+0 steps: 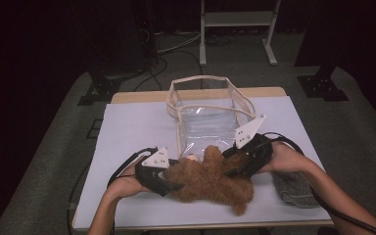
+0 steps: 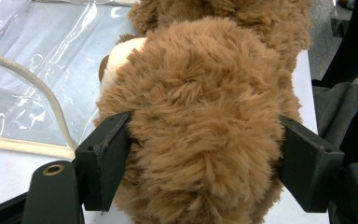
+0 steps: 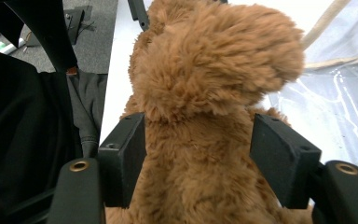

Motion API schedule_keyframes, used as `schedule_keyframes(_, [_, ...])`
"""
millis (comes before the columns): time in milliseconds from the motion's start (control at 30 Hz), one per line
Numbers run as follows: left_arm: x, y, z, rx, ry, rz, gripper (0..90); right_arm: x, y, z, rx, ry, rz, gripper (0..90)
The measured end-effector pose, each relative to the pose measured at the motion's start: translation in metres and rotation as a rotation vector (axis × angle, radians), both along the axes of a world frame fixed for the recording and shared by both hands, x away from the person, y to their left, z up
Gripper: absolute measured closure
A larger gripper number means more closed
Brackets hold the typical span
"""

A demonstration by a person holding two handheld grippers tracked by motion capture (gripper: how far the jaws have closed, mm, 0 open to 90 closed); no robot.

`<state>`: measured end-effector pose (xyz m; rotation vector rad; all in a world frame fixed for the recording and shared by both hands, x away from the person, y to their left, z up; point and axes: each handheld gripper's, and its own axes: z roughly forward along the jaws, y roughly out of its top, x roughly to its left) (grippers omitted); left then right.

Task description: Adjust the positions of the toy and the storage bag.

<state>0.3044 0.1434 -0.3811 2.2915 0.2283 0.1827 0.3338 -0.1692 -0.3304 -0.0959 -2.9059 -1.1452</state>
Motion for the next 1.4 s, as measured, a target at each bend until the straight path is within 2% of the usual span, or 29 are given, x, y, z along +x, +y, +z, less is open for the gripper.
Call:
schedule_keyframes(400, [0.002, -0.001, 0.0, -0.004, 0.002, 0.02, 23.8, -0.009, 0.017, -0.019, -0.058, -0.038, 0.012, 28.0])
schedule_keyframes(967, [0.003, -0.003, -0.001, -0.008, 0.008, 0.035, 23.8, -0.011, 0.039, -0.037, -0.072, -0.048, -0.002, 21.8])
schedule_keyframes(1100, [0.004, -0.003, -0.001, -0.007, 0.006, 0.036, 23.8, -0.012, 0.041, -0.037, -0.073, -0.047, -0.01, 21.8])
schedule_keyframes(1300, [0.004, -0.004, -0.001, -0.003, 0.006, 0.033, 23.7, -0.014, 0.051, -0.039, -0.109, -0.068, -0.012, 21.8])
schedule_keyframes(1367, [0.004, -0.005, -0.001, -0.001, 0.006, 0.033, 23.7, -0.014, 0.054, -0.042, -0.123, -0.078, -0.008, 25.1])
schedule_keyframes(1400, [0.004, -0.005, -0.002, -0.001, 0.007, 0.033, 23.6, -0.015, 0.056, -0.043, -0.134, -0.086, -0.004, 30.0])
